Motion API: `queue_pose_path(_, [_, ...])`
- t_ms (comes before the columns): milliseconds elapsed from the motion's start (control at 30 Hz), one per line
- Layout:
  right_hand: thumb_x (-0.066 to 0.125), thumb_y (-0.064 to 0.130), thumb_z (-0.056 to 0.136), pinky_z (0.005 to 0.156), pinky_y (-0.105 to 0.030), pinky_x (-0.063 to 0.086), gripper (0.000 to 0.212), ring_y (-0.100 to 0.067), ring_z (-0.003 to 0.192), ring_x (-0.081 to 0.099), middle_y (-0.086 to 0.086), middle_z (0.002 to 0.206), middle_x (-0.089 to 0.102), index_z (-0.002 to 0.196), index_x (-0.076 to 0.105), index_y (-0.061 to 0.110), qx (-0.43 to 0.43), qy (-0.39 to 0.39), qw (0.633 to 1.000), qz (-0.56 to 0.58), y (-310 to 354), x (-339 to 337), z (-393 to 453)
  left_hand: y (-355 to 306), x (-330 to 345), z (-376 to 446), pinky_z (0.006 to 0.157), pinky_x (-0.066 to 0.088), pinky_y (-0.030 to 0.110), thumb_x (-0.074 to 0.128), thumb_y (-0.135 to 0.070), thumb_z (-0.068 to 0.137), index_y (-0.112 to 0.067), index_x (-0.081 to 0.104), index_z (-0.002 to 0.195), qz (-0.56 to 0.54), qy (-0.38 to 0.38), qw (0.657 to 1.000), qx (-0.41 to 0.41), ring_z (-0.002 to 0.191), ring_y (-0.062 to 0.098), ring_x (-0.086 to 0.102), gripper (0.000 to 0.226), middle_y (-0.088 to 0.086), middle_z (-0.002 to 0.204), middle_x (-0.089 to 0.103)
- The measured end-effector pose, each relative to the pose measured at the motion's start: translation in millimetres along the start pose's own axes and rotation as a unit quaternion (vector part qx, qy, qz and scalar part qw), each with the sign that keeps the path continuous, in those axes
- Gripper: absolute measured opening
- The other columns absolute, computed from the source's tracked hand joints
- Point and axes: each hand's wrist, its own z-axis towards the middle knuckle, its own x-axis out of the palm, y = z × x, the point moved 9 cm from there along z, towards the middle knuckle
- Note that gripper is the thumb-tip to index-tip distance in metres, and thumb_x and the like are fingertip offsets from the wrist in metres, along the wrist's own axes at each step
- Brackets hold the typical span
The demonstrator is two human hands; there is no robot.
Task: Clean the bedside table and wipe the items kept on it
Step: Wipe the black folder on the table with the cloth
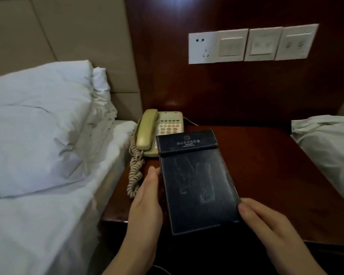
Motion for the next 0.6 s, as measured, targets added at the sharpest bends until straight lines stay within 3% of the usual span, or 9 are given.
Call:
queue_pose_path(67, [0.057, 0.051, 0.079, 0.097, -0.029, 0.046, 0.034, 0.001, 0.103, 0.066, 0.016, 0.109, 0.073, 0.105, 0.075, 0.038, 0.027, 0.000, 0.999, -0.018, -8.8, 6.6, -1.5, 1.2, -3.9, -1.7, 0.114, 0.042, 0.043, 0.049, -0.075, 0.090, -0.038, 0.065, 0.135, -0.008, -0.052, 0.998, -0.037, 0.127, 0.015, 0.059, 0.060, -0.012, 0.140, 0.062])
queue_pose_path(133, [0.060, 0.046, 0.077, 0.087, -0.016, 0.046, 0.020, 0.010, 0.097, 0.064, 0.027, 0.100, 0.072, 0.089, 0.076, 0.048, 0.034, 0.000, 0.999, -0.034, -4.3, 11.7, -2.4, -10.1, 6.4, -14.6, 0.115, 0.037, 0.032, 0.046, -0.069, 0.093, -0.037, 0.056, 0.143, -0.015, -0.050, 0.999, -0.010, 0.129, 0.005, 0.052, 0.060, -0.020, 0.138, 0.056])
queue_pose_path(200, [0.060, 0.039, 0.075, 0.071, -0.006, 0.045, 0.022, 0.019, 0.088, 0.061, 0.038, 0.086, 0.067, 0.071, 0.072, 0.057, 0.035, 0.008, 0.998, -0.049, 6.4, 11.3, -2.9, -13.4, 8.4, -29.3, 0.096, 0.041, 0.008, 0.041, -0.057, 0.100, -0.041, 0.058, 0.134, -0.021, -0.049, 0.998, 0.026, 0.109, -0.011, 0.056, 0.041, -0.031, 0.118, 0.060])
queue_pose_path(267, [0.058, 0.053, 0.074, 0.068, -0.008, 0.044, 0.013, 0.015, 0.085, 0.062, 0.034, 0.083, 0.068, 0.076, 0.071, 0.057, 0.038, -0.013, 0.997, -0.064, 16.2, 3.4, -3.5, -18.0, 18.3, -28.1, 0.064, 0.040, -0.006, 0.037, -0.048, 0.105, -0.045, 0.059, 0.108, -0.006, -0.007, 0.999, 0.041, 0.081, -0.026, 0.058, 0.022, -0.043, 0.084, 0.066])
queue_pose_path(367, [0.053, 0.097, 0.047, 0.065, -0.016, 0.052, 0.078, -0.006, 0.076, 0.068, 0.009, 0.081, 0.073, 0.090, 0.073, 0.035, -0.024, -0.145, 0.987, -0.068, 28.7, -30.5, -6.1, -27.8, 19.4, -27.1, 0.057, 0.038, -0.007, 0.036, -0.046, 0.105, -0.046, 0.059, 0.099, 0.022, 0.004, 0.996, 0.089, 0.075, -0.033, 0.054, 0.024, -0.052, 0.077, 0.059])
queue_pose_path(400, [0.054, 0.097, 0.046, 0.064, -0.023, 0.056, 0.083, -0.013, 0.076, 0.069, 0.004, 0.080, 0.073, 0.091, 0.072, 0.029, -0.038, -0.216, 0.974, -0.048, 31.0, -46.9, -9.9, -28.2, 20.1, -27.3, 0.058, 0.039, -0.005, 0.036, -0.046, 0.104, -0.045, 0.060, 0.096, 0.020, 0.007, 0.995, 0.101, 0.077, -0.029, 0.056, 0.025, -0.050, 0.080, 0.061])
queue_pose_path(467, [0.058, 0.082, 0.061, 0.064, -0.045, 0.060, 0.065, -0.025, 0.068, 0.070, 0.000, 0.077, 0.071, 0.091, 0.069, 0.026, -0.048, -0.267, 0.962, 0.018, 39.8, -58.2, -9.2, -31.5, 25.9, -30.9, 0.061, 0.041, -0.002, 0.037, -0.046, 0.102, -0.040, 0.061, 0.091, 0.031, 0.014, 0.992, 0.121, 0.078, -0.022, 0.060, 0.027, -0.044, 0.082, 0.065])
queue_pose_path(533, [0.061, 0.063, 0.065, 0.058, -0.042, 0.057, 0.043, -0.019, 0.063, 0.069, 0.002, 0.083, 0.069, 0.095, 0.063, 0.033, -0.064, -0.273, 0.958, 0.054, 50.0, -50.1, -0.9, -30.2, 34.4, -35.6, 0.060, 0.038, -0.004, 0.038, -0.043, 0.103, -0.040, 0.055, 0.085, 0.045, 0.020, 0.992, 0.112, 0.072, -0.028, 0.055, 0.024, -0.051, 0.071, 0.058])
queue_pose_path(600, [0.072, 0.044, 0.072, 0.071, -0.035, 0.056, 0.038, -0.008, 0.083, 0.067, 0.011, 0.100, 0.063, 0.105, 0.053, 0.042, -0.080, -0.229, 0.970, 0.030, 55.6, -26.2, 7.5, -26.6, 42.9, -40.3, 0.059, 0.036, -0.007, 0.040, -0.040, 0.105, -0.042, 0.052, 0.084, 0.053, 0.044, 0.993, 0.095, 0.068, -0.034, 0.050, 0.024, -0.055, 0.066, 0.053])
